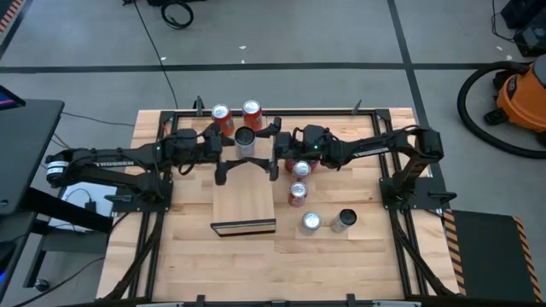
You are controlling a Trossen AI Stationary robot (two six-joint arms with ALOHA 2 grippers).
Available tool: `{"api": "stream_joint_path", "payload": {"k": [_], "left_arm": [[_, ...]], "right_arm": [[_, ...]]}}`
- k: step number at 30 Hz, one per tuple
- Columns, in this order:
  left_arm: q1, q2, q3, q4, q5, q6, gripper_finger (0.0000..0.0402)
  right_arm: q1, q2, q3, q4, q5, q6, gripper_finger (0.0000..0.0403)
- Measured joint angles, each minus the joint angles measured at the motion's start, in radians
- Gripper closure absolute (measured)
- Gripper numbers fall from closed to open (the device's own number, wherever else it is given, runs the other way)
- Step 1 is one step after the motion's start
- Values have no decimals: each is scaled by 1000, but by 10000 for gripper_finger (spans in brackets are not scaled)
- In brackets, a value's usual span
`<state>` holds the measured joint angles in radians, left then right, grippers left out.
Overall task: Place canned beverage on shelf
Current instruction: Put the bottom white-pink soda can on the shelf
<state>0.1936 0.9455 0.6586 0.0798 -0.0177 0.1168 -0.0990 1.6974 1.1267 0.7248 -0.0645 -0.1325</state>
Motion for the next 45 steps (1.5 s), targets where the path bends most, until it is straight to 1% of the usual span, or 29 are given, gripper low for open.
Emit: {"api": "stream_joint_path", "payload": {"k": [9, 12, 15, 17, 21, 25, 30, 33, 38, 42, 45], "left_arm": [[3, -58, -3, -199, -14, -19, 142], [18, -87, -49, -169, -12, -21, 141], [36, -117, -124, -67, -13, -49, 141], [42, -123, -161, 19, 8, -73, 141], [45, -122, -207, 82, 65, -81, 141], [49, -121, -212, 107, 113, -65, 140], [53, -121, -212, 175, 113, -46, 140], [53, -101, -212, 224, 114, -46, 140], [52, -35, -212, 308, 111, -50, 140], [52, 20, -212, 398, 109, -62, 140], [52, 59, -211, 435, 109, -72, 140]], "right_arm": [[2, -106, 0, -275, 15, -2, 52], [5, -124, -1, -334, 20, 1, 52], [12, -115, -1, -328, 20, 1, 52], [13, -93, -1, -303, 36, -10, 52], [4, -51, -1, -226, 46, -24, 52], [-14, -29, -1, -155, 25, -22, 52], [-31, -29, -1, -120, -6, -19, 52], [-39, -29, -1, -102, -15, -9, 52], [-47, -30, -1, -88, -44, 13, 52], [-47, -30, -1, -90, -38, 17, 52], [-48, -30, -1, -87, -37, 17, 52]]}}
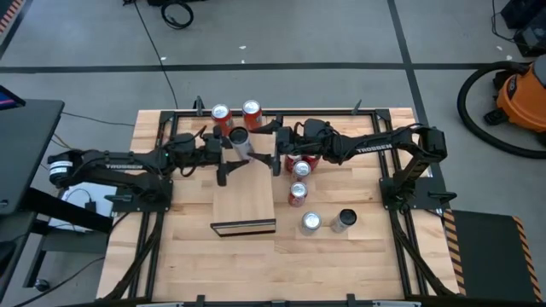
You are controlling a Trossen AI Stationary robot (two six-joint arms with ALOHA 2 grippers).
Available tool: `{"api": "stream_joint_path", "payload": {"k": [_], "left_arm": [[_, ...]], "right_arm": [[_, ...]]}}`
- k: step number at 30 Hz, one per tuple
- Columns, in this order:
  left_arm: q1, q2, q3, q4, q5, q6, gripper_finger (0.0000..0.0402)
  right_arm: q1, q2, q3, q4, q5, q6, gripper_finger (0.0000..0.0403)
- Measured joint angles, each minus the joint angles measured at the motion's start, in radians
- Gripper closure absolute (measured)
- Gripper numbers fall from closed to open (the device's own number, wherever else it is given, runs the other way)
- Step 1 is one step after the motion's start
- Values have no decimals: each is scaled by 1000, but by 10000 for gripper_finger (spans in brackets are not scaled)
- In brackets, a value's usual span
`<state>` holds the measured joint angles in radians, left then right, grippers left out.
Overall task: Place canned beverage on shelf
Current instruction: Put the bottom white-pink soda can on the shelf
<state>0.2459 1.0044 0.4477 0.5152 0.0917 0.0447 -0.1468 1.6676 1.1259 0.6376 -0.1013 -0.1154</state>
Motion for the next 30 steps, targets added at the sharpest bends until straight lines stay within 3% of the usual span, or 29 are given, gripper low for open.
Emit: {"api": "stream_joint_path", "payload": {"k": [9, 15, 24, 30], "left_arm": [[0, 116, 88, -33, -1, -24, 140], [4, 115, 110, -55, 0, -9, 140], [6, 115, 110, -89, -1, -10, 140], [6, 115, 110, -93, -1, -6, 140]], "right_arm": [[-36, 0, 41, -82, -36, 69, 53], [-40, 0, 128, -225, -43, 56, 53], [-46, 0, 141, -238, -56, 53, 58], [-46, 11, 141, -234, -60, 36, 107]]}}
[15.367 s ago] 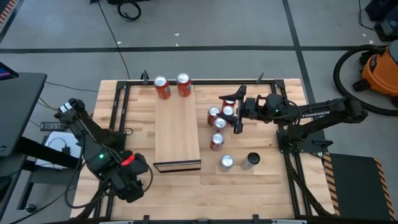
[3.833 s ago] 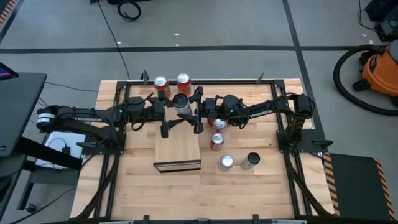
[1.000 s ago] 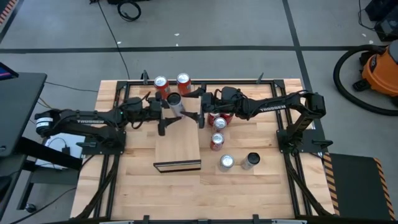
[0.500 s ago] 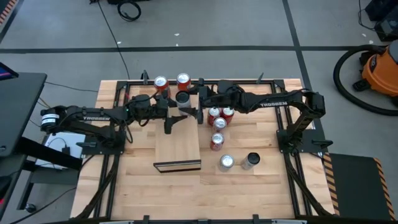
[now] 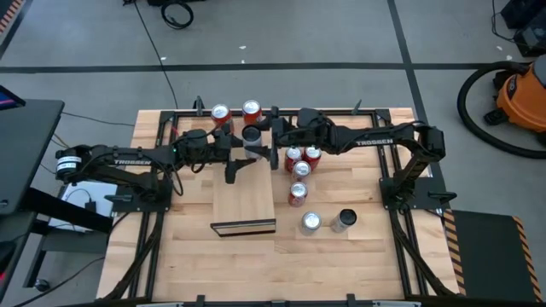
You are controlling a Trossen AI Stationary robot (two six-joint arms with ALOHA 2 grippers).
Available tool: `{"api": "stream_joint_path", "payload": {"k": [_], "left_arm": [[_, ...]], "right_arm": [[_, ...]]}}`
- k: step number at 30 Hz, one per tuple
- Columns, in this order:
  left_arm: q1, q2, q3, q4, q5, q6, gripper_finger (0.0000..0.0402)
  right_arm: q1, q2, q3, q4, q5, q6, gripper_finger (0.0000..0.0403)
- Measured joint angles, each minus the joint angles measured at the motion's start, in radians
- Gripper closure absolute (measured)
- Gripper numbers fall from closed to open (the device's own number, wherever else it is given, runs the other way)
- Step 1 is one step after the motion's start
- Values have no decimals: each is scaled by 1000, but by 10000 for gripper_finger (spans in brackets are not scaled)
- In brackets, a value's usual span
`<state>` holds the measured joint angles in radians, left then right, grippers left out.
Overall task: Place canned beverage on shelf
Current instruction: Put the bottom white-pink soda can on the shelf
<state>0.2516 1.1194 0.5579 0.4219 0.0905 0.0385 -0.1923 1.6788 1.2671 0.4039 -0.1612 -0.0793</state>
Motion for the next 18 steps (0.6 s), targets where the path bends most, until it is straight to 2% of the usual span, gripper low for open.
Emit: {"api": "stream_joint_path", "payload": {"k": [4, 10, 13, 18], "left_arm": [[0, 0, -2, -15, 0, 2, 140], [0, 0, -2, -23, 0, 6, 137], [0, -7, -2, -23, -3, 11, 116], [5, -44, 0, -18, 1, 29, 59]], "right_arm": [[0, 18, 0, 15, -3, -2, 141], [0, 19, 0, 13, -3, -6, 133], [0, 20, 0, 21, -1, -6, 122], [-2, 24, -2, 9, 3, -11, 122]]}}
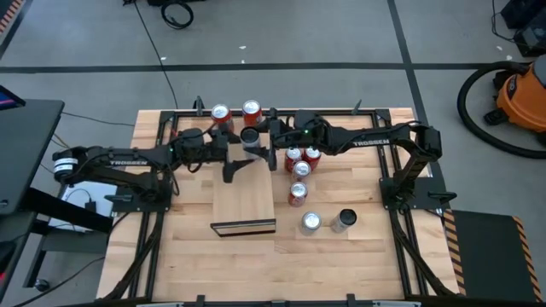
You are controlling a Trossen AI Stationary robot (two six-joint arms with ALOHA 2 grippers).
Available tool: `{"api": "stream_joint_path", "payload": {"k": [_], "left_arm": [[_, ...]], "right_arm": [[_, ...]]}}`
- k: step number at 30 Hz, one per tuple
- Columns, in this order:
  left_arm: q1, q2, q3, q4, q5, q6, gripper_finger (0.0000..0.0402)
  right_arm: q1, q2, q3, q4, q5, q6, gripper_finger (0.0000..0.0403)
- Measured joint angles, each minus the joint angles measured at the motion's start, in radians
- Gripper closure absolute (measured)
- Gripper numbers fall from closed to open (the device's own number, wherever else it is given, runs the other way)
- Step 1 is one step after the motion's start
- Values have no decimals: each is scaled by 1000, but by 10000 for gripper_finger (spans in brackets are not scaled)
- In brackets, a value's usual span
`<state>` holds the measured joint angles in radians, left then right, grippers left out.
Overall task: Place canned beverage on shelf
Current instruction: Put the bottom white-pink soda can on the shelf
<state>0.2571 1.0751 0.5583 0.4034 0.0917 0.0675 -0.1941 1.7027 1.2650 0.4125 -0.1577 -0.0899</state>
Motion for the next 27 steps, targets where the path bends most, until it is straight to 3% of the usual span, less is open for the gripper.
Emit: {"api": "stream_joint_path", "payload": {"k": [4, 11, 17, 27], "left_arm": [[13, -63, 0, -62, -17, 6, 39], [17, -247, 0, -285, -104, 7, 36], [13, -380, 0, -381, -116, -53, 36], [7, -436, -1, -420, -113, -173, 36]], "right_arm": [[-1, 0, -1, 1, 2, -10, 122], [-10, 0, -1, 15, 14, -91, 122], [-64, 16, 1, 65, -31, -91, 122], [-112, 129, 2, 205, -55, -11, 121]]}}
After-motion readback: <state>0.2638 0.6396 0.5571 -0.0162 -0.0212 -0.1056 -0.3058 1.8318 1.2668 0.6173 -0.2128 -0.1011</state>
